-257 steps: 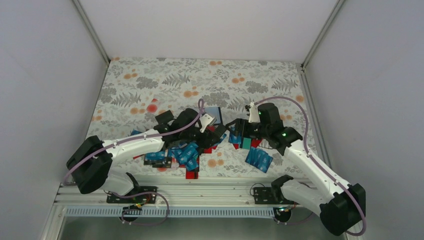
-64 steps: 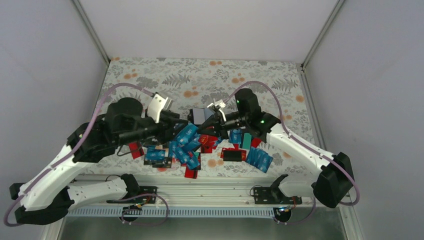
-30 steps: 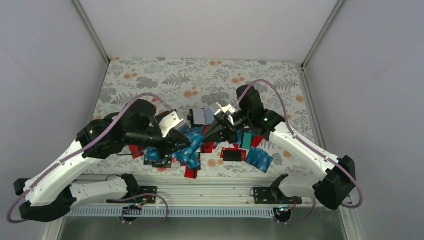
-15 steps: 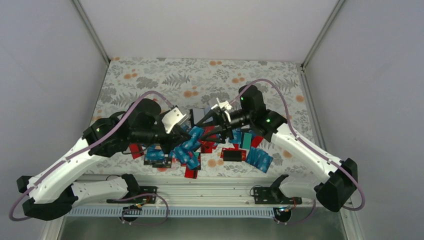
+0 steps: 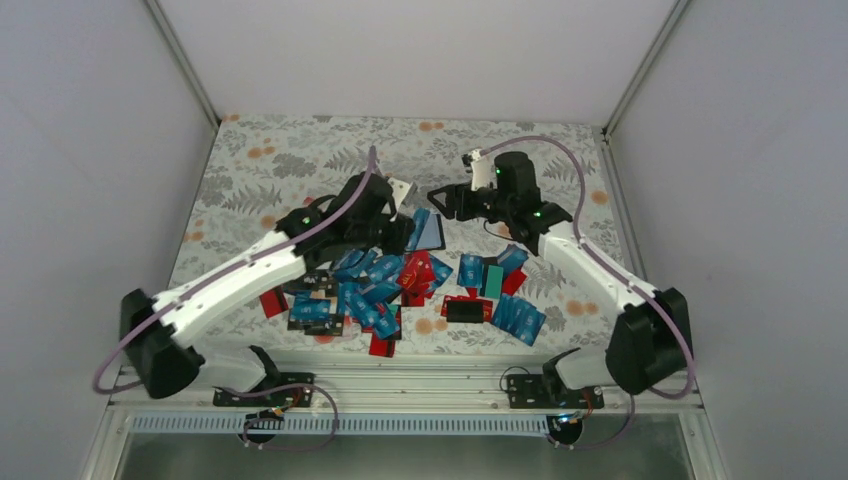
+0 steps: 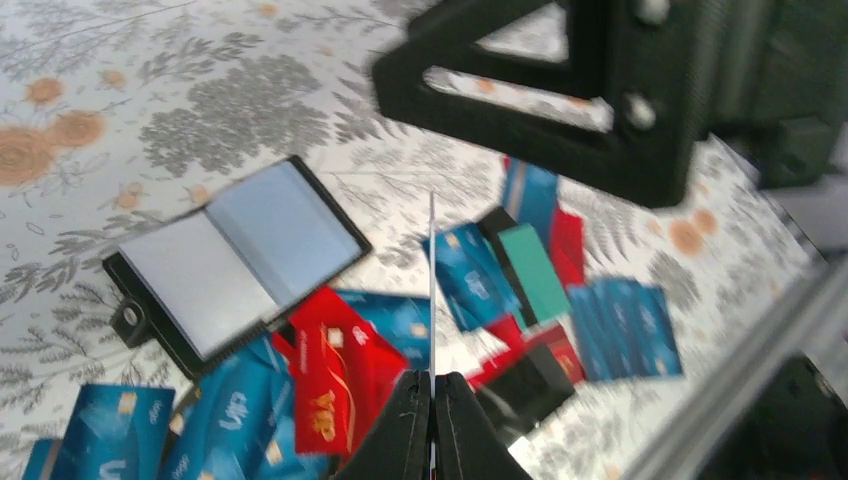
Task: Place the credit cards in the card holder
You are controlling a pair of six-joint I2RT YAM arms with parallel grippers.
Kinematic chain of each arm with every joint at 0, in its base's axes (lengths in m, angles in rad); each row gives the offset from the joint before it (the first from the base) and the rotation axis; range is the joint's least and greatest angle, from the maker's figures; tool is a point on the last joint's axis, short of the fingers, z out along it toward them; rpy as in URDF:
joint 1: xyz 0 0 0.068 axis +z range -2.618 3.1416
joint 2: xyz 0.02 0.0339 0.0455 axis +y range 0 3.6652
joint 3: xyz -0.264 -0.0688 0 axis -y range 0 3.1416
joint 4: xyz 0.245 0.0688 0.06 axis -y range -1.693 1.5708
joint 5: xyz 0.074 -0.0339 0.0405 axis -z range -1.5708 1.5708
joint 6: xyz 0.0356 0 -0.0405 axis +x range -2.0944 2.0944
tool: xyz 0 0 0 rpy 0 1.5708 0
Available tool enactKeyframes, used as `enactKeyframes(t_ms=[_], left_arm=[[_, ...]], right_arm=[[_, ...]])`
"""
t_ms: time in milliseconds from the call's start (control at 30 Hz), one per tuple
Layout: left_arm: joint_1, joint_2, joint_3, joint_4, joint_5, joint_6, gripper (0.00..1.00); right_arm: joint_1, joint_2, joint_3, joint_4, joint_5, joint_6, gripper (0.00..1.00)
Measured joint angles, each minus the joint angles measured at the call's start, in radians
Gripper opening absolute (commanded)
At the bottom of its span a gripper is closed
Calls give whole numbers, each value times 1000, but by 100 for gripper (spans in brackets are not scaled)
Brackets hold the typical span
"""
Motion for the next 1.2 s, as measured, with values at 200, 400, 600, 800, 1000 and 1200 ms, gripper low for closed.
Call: enactKeyframes(t_ms=[200, 400, 600, 800, 1000, 1200], left_arm=[[146, 204, -2, 131, 42, -30, 2], [254, 361, -3, 232, 117, -77, 2], [332, 481, -10, 321, 195, -125, 2], [357, 547, -21, 356, 253, -161, 2], [387, 571, -25, 379, 325, -183, 2], [393, 603, -25, 369, 356, -183, 2]], right_arm=[[-45, 140, 6, -16, 72, 80, 53], [-70, 317, 103, -40, 130, 124, 38], [-90, 462, 145, -41, 151, 124, 35], [-94, 561, 148, -47, 148, 120, 28], [-94, 618, 154, -52, 137, 114, 24], [-95, 637, 167, -53, 121, 108, 18]])
